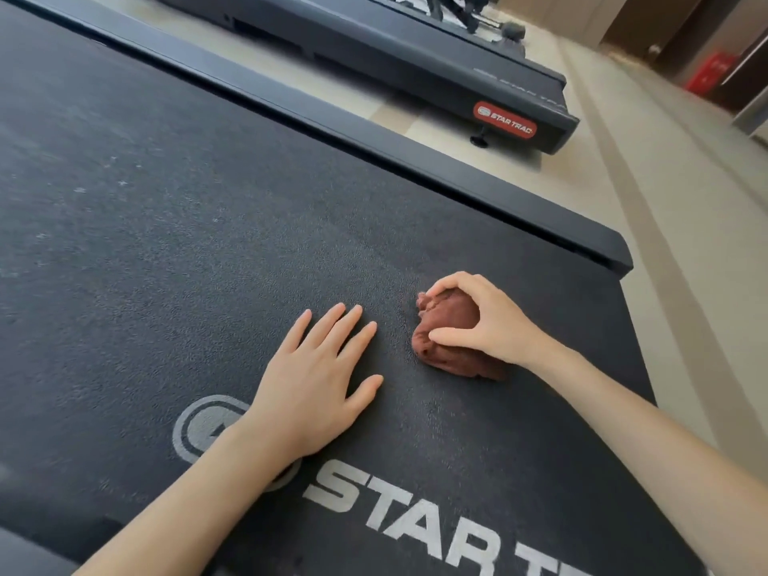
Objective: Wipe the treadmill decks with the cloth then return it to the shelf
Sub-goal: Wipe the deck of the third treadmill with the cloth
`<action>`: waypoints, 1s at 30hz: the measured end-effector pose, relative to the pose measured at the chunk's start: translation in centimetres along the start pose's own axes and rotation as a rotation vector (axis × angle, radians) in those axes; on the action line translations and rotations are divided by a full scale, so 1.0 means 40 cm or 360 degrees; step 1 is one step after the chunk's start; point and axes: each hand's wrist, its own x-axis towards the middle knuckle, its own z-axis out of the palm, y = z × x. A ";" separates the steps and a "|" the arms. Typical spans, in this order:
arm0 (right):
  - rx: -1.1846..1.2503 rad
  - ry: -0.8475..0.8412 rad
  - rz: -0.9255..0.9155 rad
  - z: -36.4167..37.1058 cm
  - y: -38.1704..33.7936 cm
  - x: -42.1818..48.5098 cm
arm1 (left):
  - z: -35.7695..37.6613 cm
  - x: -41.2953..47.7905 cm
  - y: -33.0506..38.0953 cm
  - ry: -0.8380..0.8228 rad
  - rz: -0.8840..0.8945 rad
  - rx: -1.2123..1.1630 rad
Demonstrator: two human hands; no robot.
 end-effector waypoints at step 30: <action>-0.0027 0.0666 0.0157 0.068 0.012 0.041 | -0.001 0.007 -0.002 -0.0050 -0.0020 0.0054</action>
